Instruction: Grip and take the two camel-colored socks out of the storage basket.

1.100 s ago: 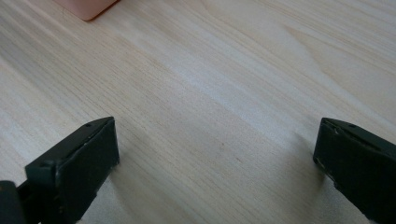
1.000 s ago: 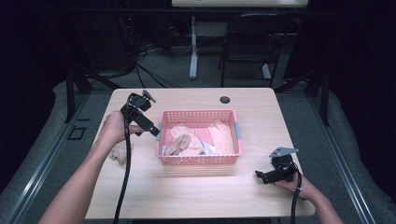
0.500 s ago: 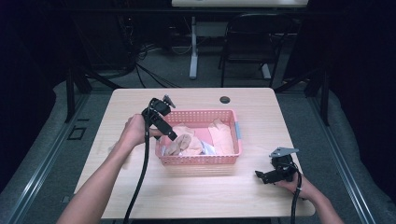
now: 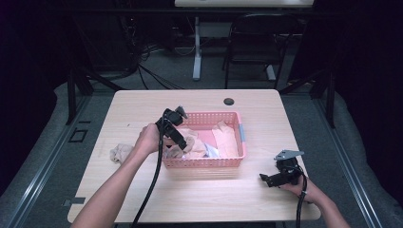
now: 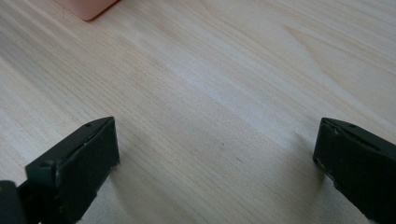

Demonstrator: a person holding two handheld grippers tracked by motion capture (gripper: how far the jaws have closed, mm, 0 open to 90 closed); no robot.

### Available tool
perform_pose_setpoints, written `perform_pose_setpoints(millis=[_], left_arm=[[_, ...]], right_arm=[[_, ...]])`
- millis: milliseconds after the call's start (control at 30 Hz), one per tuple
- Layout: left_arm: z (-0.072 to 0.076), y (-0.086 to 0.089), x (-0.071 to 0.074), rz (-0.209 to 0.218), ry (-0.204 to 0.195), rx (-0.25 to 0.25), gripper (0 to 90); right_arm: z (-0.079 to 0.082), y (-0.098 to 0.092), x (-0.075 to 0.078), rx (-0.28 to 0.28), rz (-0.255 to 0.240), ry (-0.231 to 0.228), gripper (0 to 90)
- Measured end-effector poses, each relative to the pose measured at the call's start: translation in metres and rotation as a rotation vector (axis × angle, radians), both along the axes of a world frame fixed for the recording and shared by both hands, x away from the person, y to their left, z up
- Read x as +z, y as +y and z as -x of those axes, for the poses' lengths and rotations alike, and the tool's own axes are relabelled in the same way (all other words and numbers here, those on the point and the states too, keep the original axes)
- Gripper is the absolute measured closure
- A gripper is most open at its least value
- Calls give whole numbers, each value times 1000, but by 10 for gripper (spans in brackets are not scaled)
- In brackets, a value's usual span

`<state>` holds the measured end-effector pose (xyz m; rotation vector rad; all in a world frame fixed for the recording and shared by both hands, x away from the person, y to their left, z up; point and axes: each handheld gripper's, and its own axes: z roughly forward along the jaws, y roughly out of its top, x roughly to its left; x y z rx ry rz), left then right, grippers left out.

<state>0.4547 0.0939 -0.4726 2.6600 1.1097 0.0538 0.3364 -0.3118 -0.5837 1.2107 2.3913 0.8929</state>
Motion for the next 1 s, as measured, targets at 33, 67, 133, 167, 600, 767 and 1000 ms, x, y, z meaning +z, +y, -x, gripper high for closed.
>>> perform_pose_setpoints(millis=[33, 67, 133, 167, 600, 767, 1000], left_arm=[[-1, -2, -5, -7, 5, 2, 232], [-1, -2, -7, -10, 9, 1, 249], [-1, -5, -13, -16, 14, 4, 275], [-1, -5, -13, -16, 14, 4, 285], [-4, -11, -37, -68, 63, 14, 536], [-5, -12, -40, -75, 67, 7, 651], [-1, -9, -35, -66, 48, -24, 833]], right_arm=[[0, 0, 0, 0, 0, -1, 0], [0, 0, 0, 0, 0, -1, 0], [0, 0, 0, 0, 0, -1, 0], [0, 0, 0, 0, 0, -1, 0], [0, 0, 0, 0, 0, 0, 0], [0, 0, 0, 0, 0, 0, 0], [0, 0, 0, -1, 0, 0, 0]])
